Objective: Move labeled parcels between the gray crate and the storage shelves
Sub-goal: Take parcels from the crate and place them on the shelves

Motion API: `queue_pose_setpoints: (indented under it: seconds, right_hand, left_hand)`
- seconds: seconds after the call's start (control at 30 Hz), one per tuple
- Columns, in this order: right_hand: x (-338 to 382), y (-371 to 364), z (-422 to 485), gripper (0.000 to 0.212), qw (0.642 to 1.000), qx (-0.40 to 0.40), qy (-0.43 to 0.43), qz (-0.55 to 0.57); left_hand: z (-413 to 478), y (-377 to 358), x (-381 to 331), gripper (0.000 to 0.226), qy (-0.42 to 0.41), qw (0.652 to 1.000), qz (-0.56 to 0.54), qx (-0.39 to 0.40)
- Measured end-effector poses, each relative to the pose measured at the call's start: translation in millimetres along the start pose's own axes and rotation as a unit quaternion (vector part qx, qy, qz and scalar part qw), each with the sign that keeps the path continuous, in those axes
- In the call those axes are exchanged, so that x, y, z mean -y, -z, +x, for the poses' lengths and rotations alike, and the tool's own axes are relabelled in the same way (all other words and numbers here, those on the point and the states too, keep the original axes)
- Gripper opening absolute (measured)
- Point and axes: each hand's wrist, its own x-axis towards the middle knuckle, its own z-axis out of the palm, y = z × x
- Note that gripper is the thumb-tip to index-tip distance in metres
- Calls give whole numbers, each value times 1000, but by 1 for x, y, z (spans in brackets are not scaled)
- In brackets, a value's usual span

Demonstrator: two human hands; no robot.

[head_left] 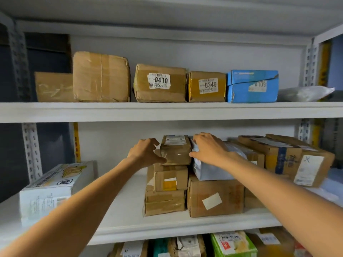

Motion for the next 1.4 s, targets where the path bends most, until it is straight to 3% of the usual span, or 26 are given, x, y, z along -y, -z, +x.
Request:
queue_pose_setpoints:
  seconds: [0.17, 0.43, 0.57, 0.67, 0.73, 0.8, 0.9, 1.03, 1.13, 1.27, 1.4]
  right_hand:
    - [-11, -19, 21, 47, 998, 55, -12, 31]
    - [-3, -25, 21, 39, 991, 9, -12, 136]
    - [14, -24, 13, 28, 990, -2, 13, 139]
    - [28, -26, 1, 35, 986, -16, 21, 163]
    - [36, -31, -5, 28, 982, -22, 15, 188]
    - [41, -40, -6, 24, 968, -18, 0, 249]
    - [50, -52, -8, 34, 917, -31, -53, 393]
    - [61, -58, -14, 44, 886, -127, -113, 431]
    - [60, -64, -13, 47, 879, -138, -131, 437]
    - [59, -68, -18, 68, 874, -106, -109, 461]
    - [57, -65, -29, 71, 876, -95, -73, 467]
  left_hand:
    - [25, -15, -1, 70, -1, 999, 18, 40]
    - [28, -26, 7, 46, 47, 992, -108, -52]
    - [12, -16, 15, 46, 67, 985, -135, -83]
    - [-4, -12, 25, 46, 73, 979, -168, -93]
    - [-13, -11, 28, 41, 69, 973, -196, -104]
    - [-20, -10, 30, 44, 72, 955, -268, -106]
    - [-27, -11, 29, 42, 117, 911, -385, -94]
    - [-34, -7, 23, 27, 135, 887, -436, -67]
    - [-44, -4, 22, 34, 121, 876, -459, -84]
    - [-63, -9, 24, 62, 92, 866, -483, -84]
    - [-75, -12, 26, 63, 55, 868, -488, -80]
